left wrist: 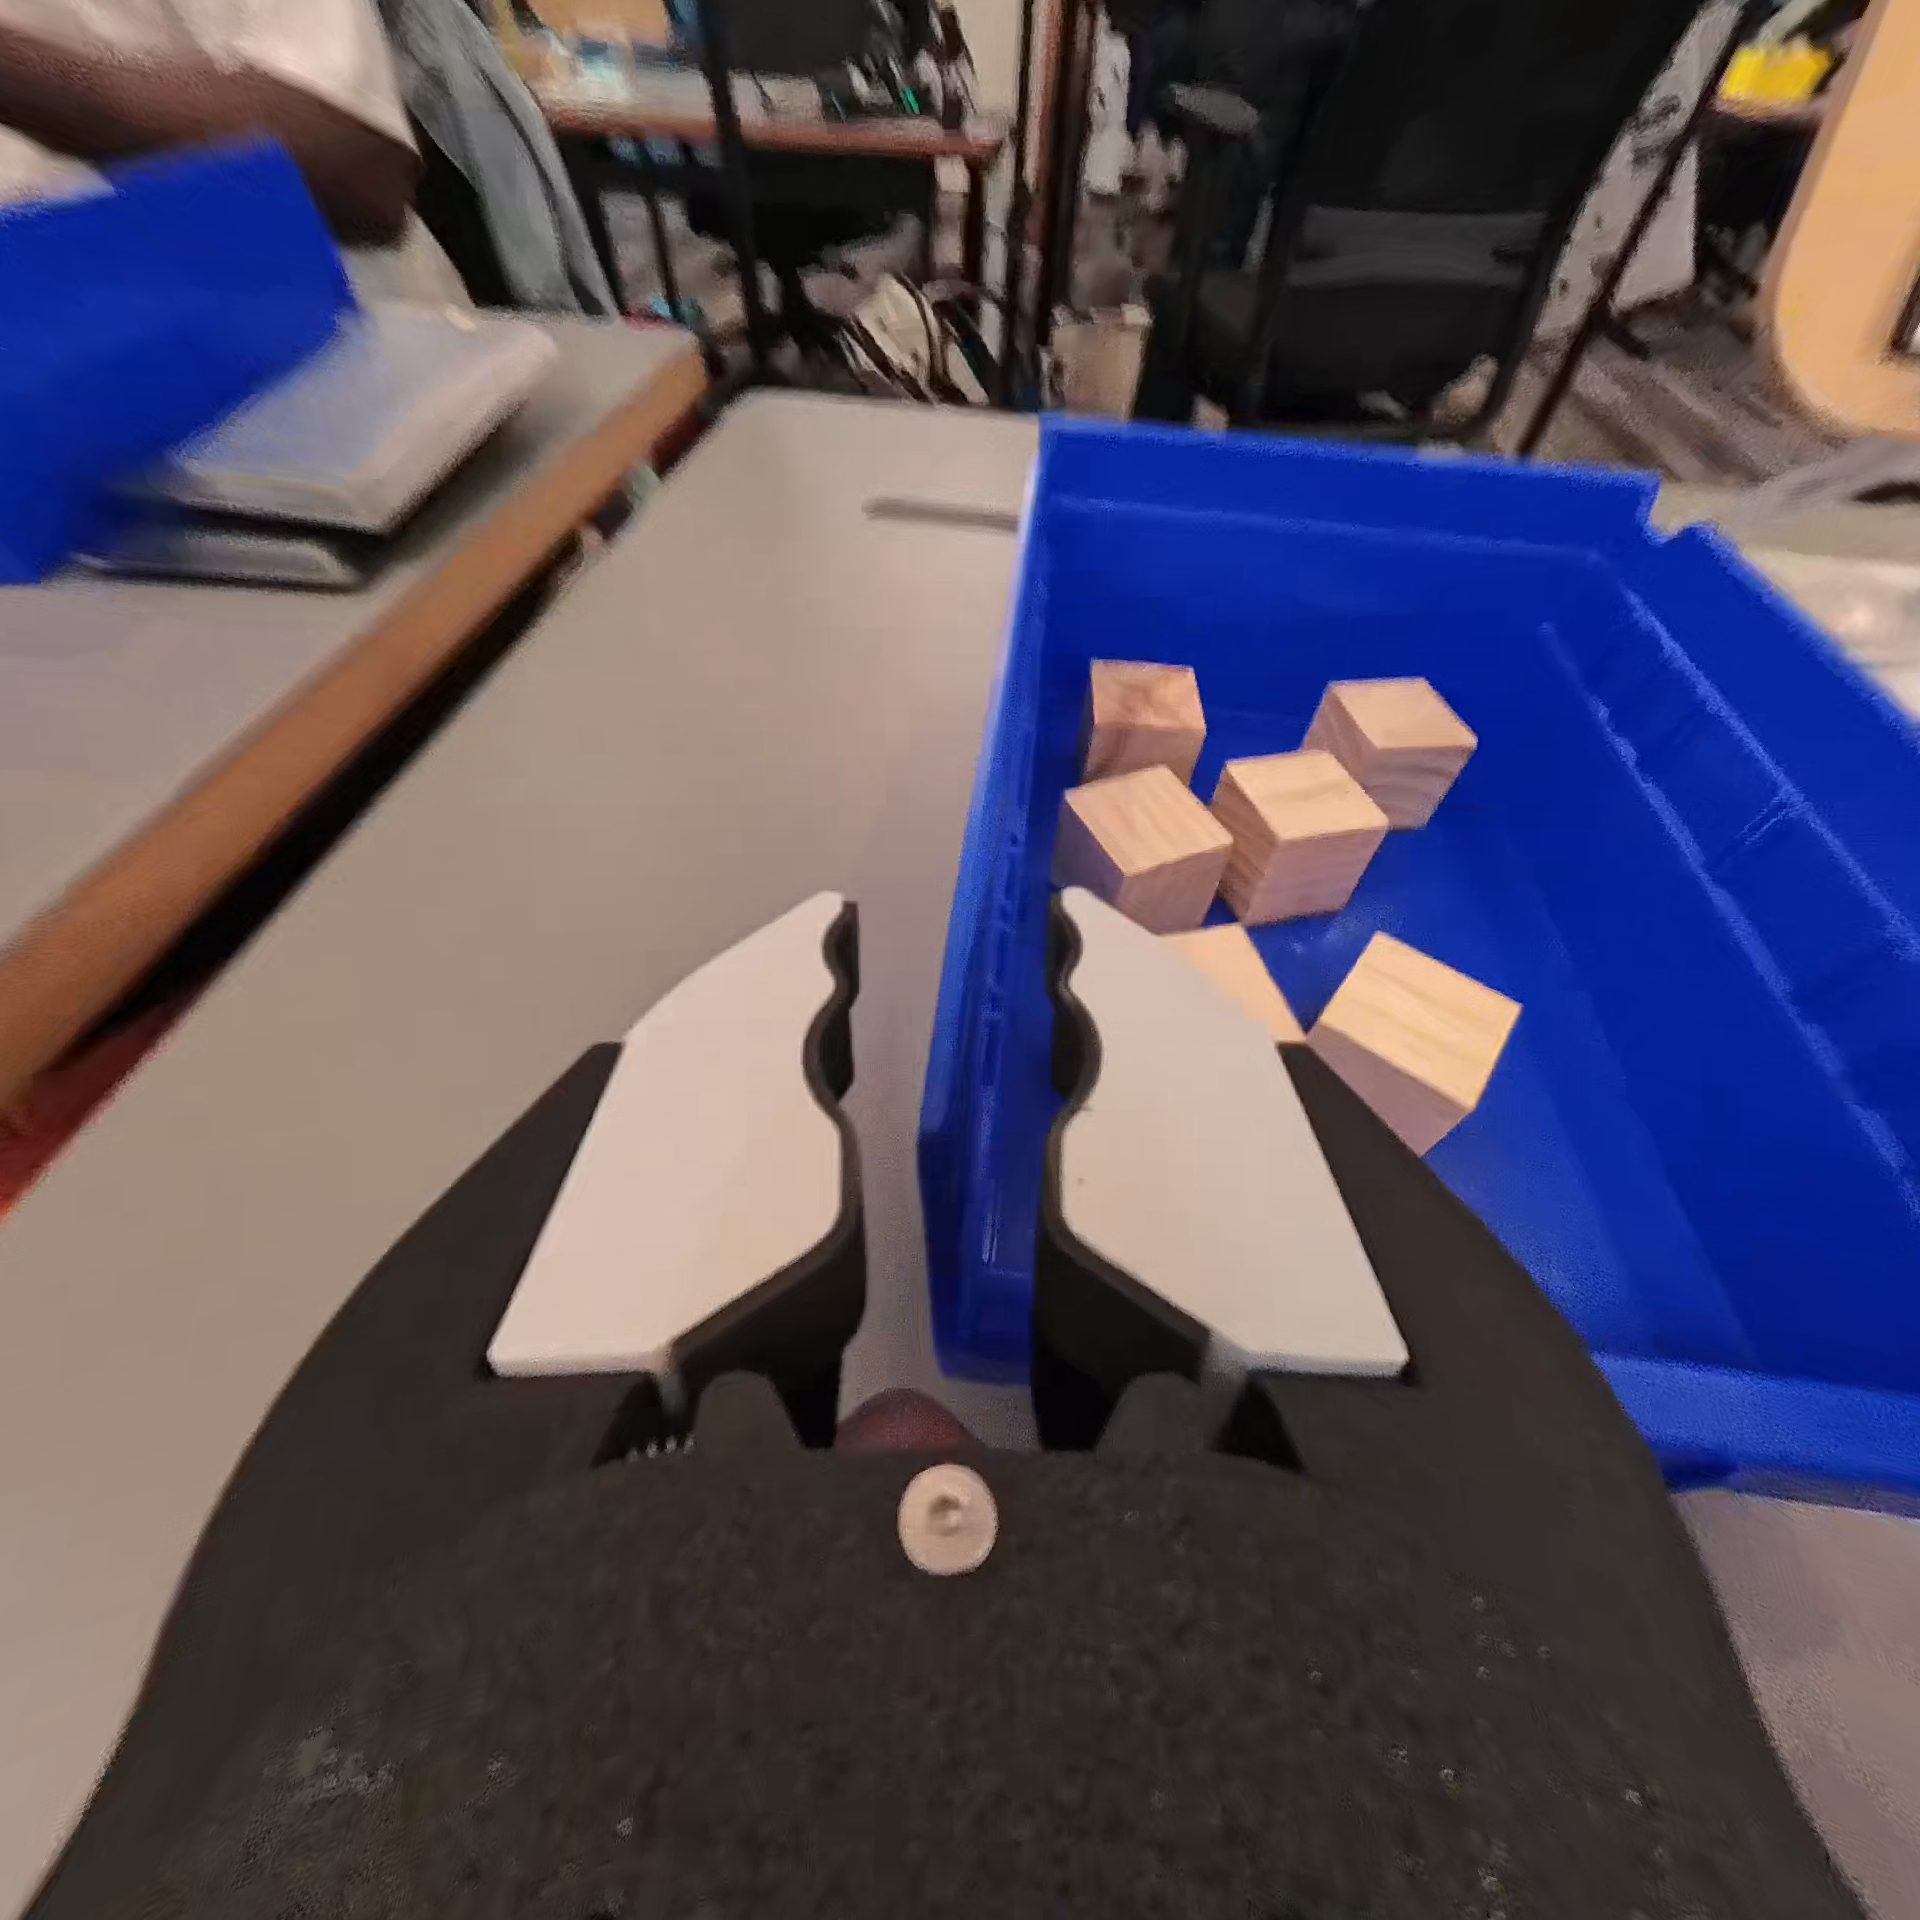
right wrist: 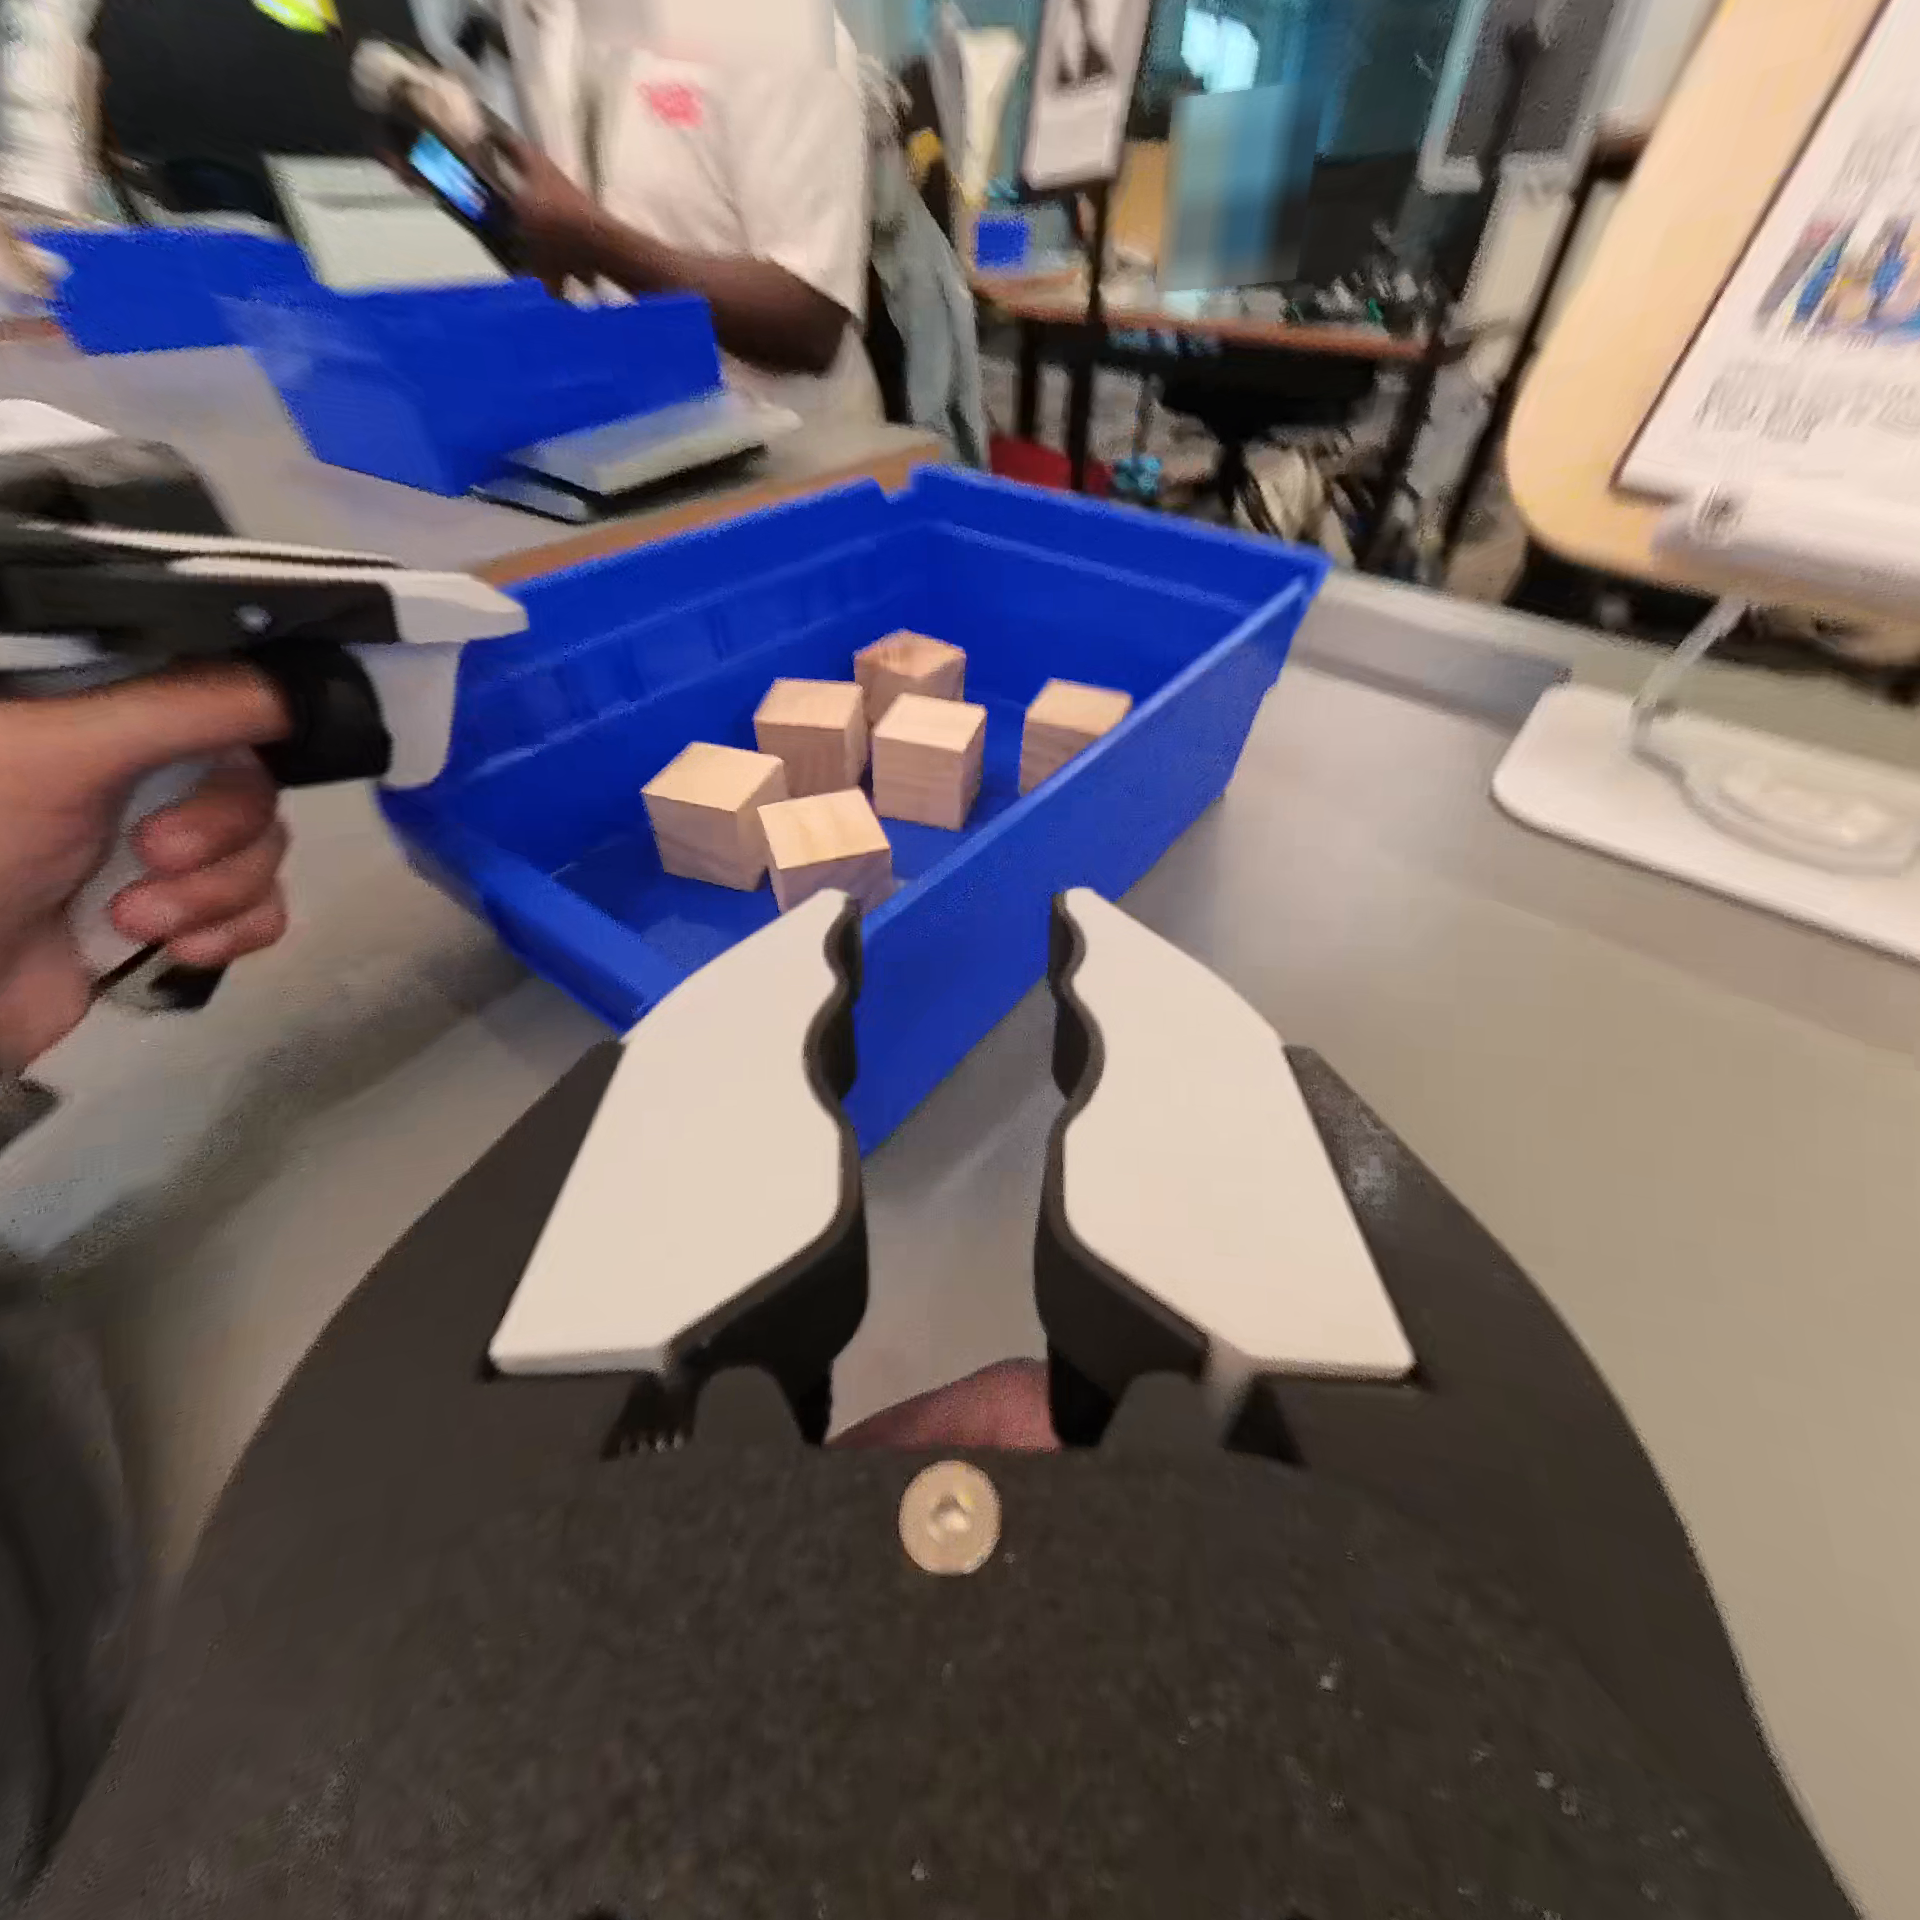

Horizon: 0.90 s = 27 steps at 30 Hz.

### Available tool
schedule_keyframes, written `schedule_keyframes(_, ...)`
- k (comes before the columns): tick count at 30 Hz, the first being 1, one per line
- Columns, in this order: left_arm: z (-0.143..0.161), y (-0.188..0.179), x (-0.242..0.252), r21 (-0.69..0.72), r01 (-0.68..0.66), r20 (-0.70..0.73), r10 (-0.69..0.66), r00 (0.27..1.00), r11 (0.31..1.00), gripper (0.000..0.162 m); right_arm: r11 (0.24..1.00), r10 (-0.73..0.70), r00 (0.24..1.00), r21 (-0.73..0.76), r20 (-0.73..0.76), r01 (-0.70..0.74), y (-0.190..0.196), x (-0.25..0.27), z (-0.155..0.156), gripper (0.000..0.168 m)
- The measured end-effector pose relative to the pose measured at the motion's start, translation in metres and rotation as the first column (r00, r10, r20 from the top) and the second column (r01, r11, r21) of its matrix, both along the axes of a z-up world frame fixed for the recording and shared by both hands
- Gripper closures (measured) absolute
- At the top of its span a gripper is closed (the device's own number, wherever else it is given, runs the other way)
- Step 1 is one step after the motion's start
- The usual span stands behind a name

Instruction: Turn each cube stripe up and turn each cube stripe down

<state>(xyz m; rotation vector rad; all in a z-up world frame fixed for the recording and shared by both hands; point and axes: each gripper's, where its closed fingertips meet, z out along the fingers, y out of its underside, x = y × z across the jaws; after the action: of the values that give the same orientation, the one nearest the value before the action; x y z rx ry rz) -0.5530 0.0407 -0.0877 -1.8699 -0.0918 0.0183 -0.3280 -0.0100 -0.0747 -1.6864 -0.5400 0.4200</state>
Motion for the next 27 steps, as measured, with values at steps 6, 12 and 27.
schedule_keyframes(6, 0.081, -0.056, 0.114, 0.207, 0.277, 0.080, -0.298, 0.951, 0.938, 0.115, 0.976, 0.205, 0.978, 0.068, 0.023, -0.206, -0.049, 0.122, 0.035, 0.129)
schedule_keyframes(12, 0.041, -0.099, 0.270, 0.117, 0.560, -0.010, -0.563, 0.827, 0.820, 0.108, 0.997, 0.018, 0.999, 0.074, 0.034, -0.020, -0.063, 0.265, 0.018, 0.127)
schedule_keyframes(27, 0.019, -0.099, 0.270, 0.186, 0.481, -0.027, -0.485, 0.874, 0.857, 0.094, 0.988, -0.140, 0.990, 0.064, 0.020, 0.138, -0.065, 0.318, -0.010, 0.111)
